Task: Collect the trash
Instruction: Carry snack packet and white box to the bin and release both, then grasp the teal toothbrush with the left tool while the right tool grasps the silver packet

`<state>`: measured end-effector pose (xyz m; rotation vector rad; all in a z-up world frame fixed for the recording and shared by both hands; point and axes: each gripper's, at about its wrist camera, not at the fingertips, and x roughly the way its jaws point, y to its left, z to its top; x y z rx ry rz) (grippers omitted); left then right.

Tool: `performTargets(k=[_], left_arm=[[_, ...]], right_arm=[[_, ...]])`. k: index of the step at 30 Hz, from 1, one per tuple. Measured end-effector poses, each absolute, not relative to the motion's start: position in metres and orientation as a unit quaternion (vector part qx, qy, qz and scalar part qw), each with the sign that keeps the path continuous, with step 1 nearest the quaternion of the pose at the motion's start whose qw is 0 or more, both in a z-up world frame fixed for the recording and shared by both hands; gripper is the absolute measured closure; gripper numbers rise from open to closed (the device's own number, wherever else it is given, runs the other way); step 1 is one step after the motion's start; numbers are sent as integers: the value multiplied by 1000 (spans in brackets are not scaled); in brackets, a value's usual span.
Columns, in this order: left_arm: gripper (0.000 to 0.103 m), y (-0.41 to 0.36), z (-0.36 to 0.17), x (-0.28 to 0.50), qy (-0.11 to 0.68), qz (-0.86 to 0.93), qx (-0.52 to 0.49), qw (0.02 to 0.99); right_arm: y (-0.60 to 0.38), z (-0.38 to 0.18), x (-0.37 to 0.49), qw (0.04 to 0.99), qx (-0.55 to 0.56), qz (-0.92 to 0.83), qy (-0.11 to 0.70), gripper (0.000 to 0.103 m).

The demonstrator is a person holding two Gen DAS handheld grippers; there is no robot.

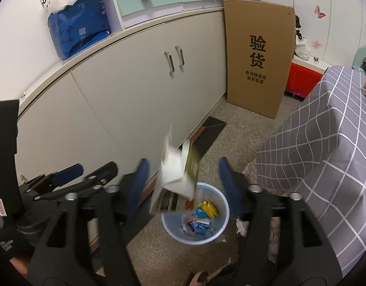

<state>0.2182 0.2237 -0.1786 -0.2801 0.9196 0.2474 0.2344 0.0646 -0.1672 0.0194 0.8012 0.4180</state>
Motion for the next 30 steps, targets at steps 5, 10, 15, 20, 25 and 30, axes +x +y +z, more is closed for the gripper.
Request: performTargets(k=[5,10,15,20,25,30], left_arm=[[33,232,-178,218,441,132,-141,877],[32,227,-176,220,439,129,-140,878],[32,206,-163,222,430,111,-125,887],[32,163,-137,234,413,67,-101,903],[32,96,-106,250,392,-4,-72,917],[32,4,-83,270,375,-81,-31,923]], right_arm=[[61,-167,235,900,16,201,387,37],[49,-160,234,903,28,196,382,37],[25,-141,229,913,43,183,363,37],[-24,-113,226,927,72,153,334,37],[-95,-90,225,940,101,102,311,35],[-175,-83,226,943,116,43,310,33]])
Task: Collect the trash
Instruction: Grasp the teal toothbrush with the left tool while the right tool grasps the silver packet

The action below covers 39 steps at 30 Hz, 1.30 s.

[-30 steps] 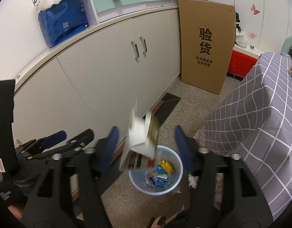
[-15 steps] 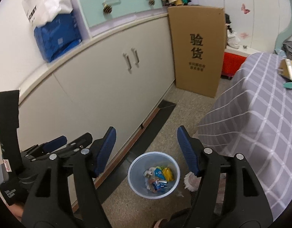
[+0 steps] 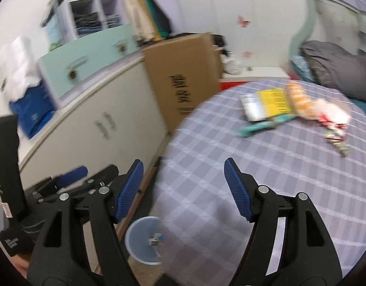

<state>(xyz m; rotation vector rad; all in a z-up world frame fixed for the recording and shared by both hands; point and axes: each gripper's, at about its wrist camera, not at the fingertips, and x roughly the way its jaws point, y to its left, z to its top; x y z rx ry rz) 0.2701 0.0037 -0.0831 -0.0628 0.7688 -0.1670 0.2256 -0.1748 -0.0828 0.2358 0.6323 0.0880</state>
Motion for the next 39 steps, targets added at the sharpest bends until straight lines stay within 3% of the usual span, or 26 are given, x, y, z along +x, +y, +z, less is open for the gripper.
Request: performTargets(k=[6,17,25,27,29,32,34,36,37,39], left_arm=[[32,-107,-79,293,367,-156,35,917],[33,-217,-111,352,387,-184,128,894],[61,-244,-132,374,407,-187,158,880],[79,-249,-132,375,401,-184,171,881],[87,-250,-130,373,400,-189,174,880],[94,-252,-129,367,399,-197,176,878],[94,-253,-129,361,396,-198,179,879],[94,-252,-128,356,396,-204,173,878],[94,-251,-128,353,397,-206,171,878],[95,-249,-126,345,395,-214,165,878]], right_arm=[[-274,-88,223,939,134,-29,315,33],[-395,-124,232,914,146,-124,357,33],[-419,-142,258,904,128,-118,389,33],[-417,-146,266,903,119,-107,398,33],[-413,-149,270,902,106,-102,407,33],[-407,-154,278,899,80,-95,419,34],[-402,-154,279,899,60,-100,422,57],[-400,-153,277,900,55,-96,422,72],[-400,-153,275,899,52,-94,424,78],[-398,-152,270,898,55,-92,426,81]])
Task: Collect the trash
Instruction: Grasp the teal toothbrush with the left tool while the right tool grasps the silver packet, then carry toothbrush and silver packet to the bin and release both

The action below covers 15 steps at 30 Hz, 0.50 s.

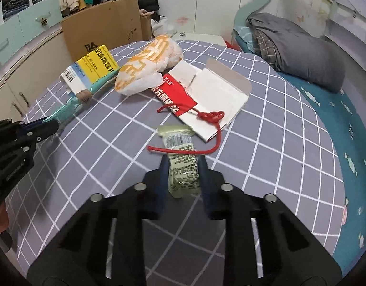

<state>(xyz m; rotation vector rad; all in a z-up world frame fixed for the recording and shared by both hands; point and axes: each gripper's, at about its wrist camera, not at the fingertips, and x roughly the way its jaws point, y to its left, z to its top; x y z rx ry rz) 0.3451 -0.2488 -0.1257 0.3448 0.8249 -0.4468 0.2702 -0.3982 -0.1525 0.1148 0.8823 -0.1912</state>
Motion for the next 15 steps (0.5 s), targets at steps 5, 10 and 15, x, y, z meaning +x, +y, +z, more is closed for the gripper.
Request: performTargets(k=[5,10,15], left_arm=[[95,-240,-116,325,393,-231,141,879],[95,-223,-105,298,386,-241,116,883],[95,-195,-95,276,384,-241,92,887]], right_arm=[[-395,-150,252,900,98,-70,419,84],[-378,-141,234,902,127,-44,410,84],[-344,-124,221,909,130,-16,397,84]])
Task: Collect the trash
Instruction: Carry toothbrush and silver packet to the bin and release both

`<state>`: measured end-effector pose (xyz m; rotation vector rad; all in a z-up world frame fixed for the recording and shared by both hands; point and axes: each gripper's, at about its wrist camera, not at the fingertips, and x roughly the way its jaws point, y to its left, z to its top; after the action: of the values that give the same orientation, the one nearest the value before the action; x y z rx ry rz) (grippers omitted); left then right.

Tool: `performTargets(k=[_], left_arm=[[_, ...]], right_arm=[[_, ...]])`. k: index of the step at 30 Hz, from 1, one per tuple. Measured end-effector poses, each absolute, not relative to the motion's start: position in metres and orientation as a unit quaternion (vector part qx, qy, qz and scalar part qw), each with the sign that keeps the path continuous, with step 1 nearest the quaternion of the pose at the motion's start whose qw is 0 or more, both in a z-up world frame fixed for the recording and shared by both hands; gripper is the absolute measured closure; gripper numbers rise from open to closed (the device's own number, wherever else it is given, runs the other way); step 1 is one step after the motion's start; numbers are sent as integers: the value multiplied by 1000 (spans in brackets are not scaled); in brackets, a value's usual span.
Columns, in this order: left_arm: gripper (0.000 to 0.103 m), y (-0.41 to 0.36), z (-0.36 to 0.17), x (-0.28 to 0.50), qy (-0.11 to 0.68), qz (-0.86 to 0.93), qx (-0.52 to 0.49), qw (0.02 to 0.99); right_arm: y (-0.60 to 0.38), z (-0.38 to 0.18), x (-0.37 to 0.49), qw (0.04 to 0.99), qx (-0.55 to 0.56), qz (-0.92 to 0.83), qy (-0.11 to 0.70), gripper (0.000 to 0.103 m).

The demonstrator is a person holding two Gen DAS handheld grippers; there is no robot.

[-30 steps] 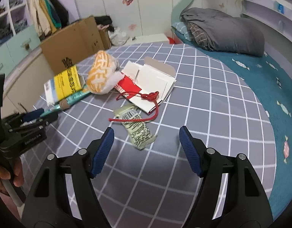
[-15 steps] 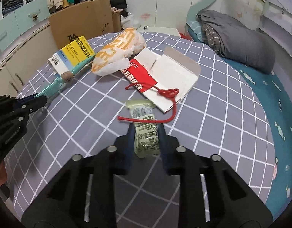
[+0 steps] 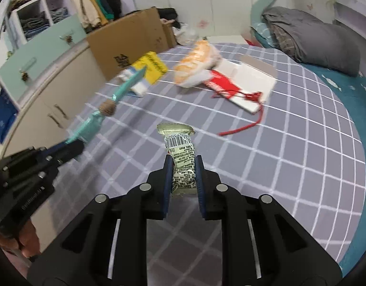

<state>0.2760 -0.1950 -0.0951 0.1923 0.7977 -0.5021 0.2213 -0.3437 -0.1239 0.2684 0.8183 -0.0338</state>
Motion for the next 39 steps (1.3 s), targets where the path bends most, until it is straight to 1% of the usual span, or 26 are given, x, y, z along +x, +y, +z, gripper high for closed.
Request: performTargets(k=[7,13,21,27,34,37,39], left_arm=[[95,-131,-85,248,376,-214,53,900],[95,-57,-86,228,376,-170,20,911],[95,62,-117,218,408,-74,-25,910],[95,123,-146,217,438,-22,-46,897],[95,155,-173,226,463,5,-54,884],[94,159,-183,232,469,6,-58,881],[92,157,-186,233,471,9,-60,880]], right_arm=[[-274,-102,216,917,113,35,382,84],[-195,-99,219,913,95,97,385,84],[-84,-116,231,897,61,173,403,84],[-11,-142,241,878,40,215,426,84],[29,-165,250,870,26,222,440,84],[33,-172,253,870,26,217,441,84],[32,-176,255,871,28,213,442,84]])
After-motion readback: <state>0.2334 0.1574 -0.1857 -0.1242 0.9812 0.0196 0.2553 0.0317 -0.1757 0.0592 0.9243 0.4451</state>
